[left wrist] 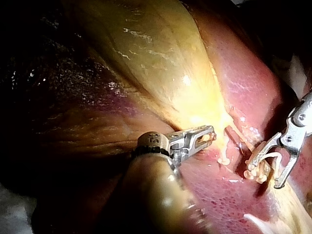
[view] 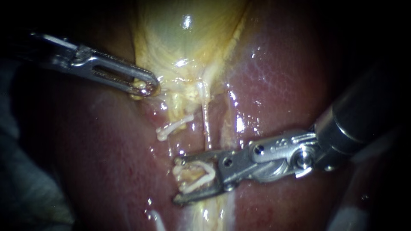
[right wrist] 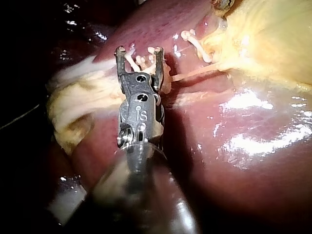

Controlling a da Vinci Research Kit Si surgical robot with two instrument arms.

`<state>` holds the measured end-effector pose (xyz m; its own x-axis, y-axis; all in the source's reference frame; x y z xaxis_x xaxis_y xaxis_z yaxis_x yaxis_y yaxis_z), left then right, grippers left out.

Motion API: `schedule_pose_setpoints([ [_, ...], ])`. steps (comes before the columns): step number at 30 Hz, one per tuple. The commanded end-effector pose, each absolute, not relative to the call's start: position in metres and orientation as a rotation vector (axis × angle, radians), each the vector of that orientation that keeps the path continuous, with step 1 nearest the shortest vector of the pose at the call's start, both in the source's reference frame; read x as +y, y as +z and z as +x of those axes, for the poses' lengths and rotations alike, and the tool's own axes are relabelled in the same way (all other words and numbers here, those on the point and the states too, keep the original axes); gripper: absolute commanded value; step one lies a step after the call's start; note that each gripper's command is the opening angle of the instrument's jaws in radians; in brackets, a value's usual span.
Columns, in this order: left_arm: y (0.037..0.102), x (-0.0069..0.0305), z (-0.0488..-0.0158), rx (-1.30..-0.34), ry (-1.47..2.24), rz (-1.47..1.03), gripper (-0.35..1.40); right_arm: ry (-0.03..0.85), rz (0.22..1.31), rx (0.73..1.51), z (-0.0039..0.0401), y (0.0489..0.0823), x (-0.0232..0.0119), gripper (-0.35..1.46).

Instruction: Clipping second clip right tube

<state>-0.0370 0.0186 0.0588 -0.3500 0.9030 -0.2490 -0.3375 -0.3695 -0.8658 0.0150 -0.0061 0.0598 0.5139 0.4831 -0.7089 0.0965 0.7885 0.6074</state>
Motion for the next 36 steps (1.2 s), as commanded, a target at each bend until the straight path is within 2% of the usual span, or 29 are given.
schedule_pose_setpoints([
  [1, 0.0589, 0.0186, -0.0370, -0.925, 1.837, -0.958, -0.35, 0.249, 0.640, 1.021, 0.0149, 0.0597, -0.0060, 0.48],
  [7, 0.0588, 0.0186, -0.0369, -0.922, 1.837, -0.958, -0.35, 0.271, 0.650, 1.028, 0.0134, 0.0581, -0.0050, 0.48],
  [20, 0.0589, 0.0186, -0.0368, -0.923, 1.837, -0.958, -0.35, 0.321, 0.662, 1.026, 0.0069, 0.0551, -0.0023, 0.48],
  [30, 0.0589, 0.0186, -0.0367, -0.923, 1.837, -0.958, -0.35, 0.376, 0.683, 1.010, 0.0046, 0.0560, -0.0012, 0.48],
  [36, 0.0589, 0.0186, -0.0367, -0.923, 1.837, -0.958, -0.35, 0.447, 0.711, 0.987, 0.0045, 0.0577, -0.0002, 0.48],
])
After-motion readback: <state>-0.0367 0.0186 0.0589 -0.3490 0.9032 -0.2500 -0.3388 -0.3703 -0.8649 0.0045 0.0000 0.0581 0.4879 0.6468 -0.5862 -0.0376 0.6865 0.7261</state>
